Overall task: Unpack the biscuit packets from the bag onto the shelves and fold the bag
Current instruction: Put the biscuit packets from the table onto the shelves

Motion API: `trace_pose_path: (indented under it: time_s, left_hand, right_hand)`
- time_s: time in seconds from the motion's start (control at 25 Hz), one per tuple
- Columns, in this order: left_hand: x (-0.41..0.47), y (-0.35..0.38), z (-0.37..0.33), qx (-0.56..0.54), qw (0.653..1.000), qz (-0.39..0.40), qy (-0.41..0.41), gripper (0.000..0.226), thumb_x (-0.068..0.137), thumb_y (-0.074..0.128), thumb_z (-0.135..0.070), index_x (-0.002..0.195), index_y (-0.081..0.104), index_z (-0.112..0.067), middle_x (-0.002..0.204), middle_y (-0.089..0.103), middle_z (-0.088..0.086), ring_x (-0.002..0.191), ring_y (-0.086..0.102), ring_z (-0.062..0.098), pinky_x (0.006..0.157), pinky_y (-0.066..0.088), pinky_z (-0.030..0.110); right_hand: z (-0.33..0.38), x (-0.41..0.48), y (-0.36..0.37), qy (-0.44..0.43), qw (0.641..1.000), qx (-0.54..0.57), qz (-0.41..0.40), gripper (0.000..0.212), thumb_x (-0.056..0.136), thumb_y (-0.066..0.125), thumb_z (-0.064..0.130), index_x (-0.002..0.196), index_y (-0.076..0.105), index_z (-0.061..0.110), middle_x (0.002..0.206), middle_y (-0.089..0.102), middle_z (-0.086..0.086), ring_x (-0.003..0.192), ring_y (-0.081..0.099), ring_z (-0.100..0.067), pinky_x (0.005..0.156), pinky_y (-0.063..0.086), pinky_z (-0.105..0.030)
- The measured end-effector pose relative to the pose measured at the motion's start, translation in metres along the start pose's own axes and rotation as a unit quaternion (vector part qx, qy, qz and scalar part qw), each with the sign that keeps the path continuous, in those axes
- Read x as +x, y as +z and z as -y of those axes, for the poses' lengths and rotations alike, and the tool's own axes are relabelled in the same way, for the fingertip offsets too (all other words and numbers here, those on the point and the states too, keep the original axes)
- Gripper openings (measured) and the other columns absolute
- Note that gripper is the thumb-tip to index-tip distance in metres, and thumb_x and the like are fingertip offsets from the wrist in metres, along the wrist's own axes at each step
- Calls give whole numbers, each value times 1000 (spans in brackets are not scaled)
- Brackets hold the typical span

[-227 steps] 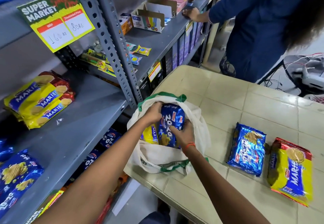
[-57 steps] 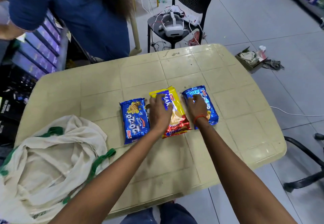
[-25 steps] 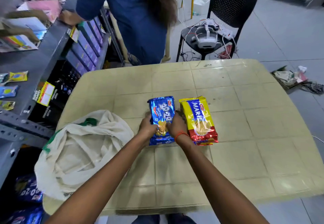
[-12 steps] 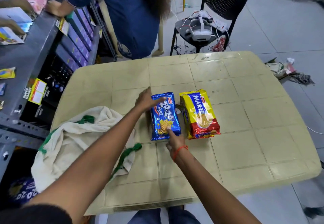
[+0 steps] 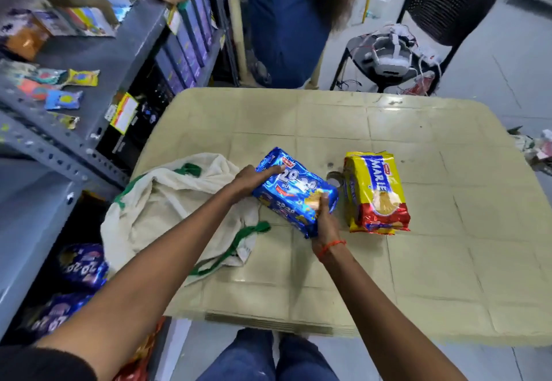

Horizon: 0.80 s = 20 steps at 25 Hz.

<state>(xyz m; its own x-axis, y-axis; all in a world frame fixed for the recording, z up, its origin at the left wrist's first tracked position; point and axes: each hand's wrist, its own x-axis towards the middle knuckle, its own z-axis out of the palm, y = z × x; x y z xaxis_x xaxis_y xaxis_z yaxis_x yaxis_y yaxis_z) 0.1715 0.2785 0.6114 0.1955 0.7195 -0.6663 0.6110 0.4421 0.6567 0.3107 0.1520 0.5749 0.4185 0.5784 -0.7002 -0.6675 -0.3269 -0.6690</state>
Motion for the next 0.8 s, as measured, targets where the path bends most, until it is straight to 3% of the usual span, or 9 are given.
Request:
trace_pose_path:
  time_s: [0.12,0.24,0.32,0.4,0.52,0.6,0.68,0.72,0.8]
  left_hand:
    - [-48,-33,26,-81,988,-132,4,93,45,62,-80,109,67,-12,106,72,9,95,69,26,92,55,40]
    - [-95,-66,51,-189,957,-221,-21,82,55,66,-72,108,68,-10,104,73,11,91,71,26,85,59,42]
    - [-129,-88,71,-283,925,-253,-30,70,67,67,-63,112,66,-11,97,73,7,78,70,22,68,61,34]
    - [-164,-109,93,-357,890,-282,-30,61,75,62,-61,114,66,-14,87,73,0,67,66,13,47,53,20]
    - [-217,-136,132,-444,845,-299,1,53,82,50,-65,103,70,-21,92,77,-4,65,71,12,47,50,19]
    - [-256,-154,165,-478,811,-339,13,49,84,44,-66,91,71,-26,83,78,-8,65,73,10,59,57,27]
    - [-293,-177,201,-501,764,-406,-8,51,82,47,-66,105,68,-25,99,76,0,90,73,21,83,58,42]
    - [-314,-189,222,-506,745,-435,-21,53,81,48,-66,109,66,-25,109,72,4,100,68,25,88,55,45]
    - [-354,-209,255,-502,718,-480,-41,48,80,47,-68,98,66,-29,116,69,5,106,63,26,92,49,43]
  right_hand:
    - [4,-18,34,8,994,-64,86,57,93,36,57,116,62,11,87,76,-7,55,69,-13,40,51,-18]
    - [9,-41,78,-1,968,-190,161,50,93,36,58,88,62,16,52,69,5,32,57,-4,28,35,-9]
    - [3,-62,113,-15,941,-271,203,53,92,39,57,91,63,10,64,69,-2,38,60,-9,30,35,-11]
    - [-9,-86,144,-23,915,-322,242,56,90,45,57,92,66,5,76,67,-9,46,62,-16,35,41,-16]
    - [-35,-127,186,-20,876,-362,318,46,85,57,53,84,65,8,59,68,-3,36,60,-11,32,40,-14]
    - [-63,-158,216,-4,839,-385,384,50,84,59,52,88,67,3,71,73,-9,55,68,-20,46,51,-24]
    - [-99,-193,250,0,812,-386,438,61,84,60,52,112,62,-2,107,69,-20,88,67,-36,78,57,-46]
    - [-120,-216,266,0,797,-396,457,71,83,61,53,126,52,-3,122,62,-21,97,64,-39,92,52,-52]
    - [-160,-258,293,14,766,-406,498,83,80,62,55,138,38,0,136,53,-17,110,58,-38,104,44,-53]
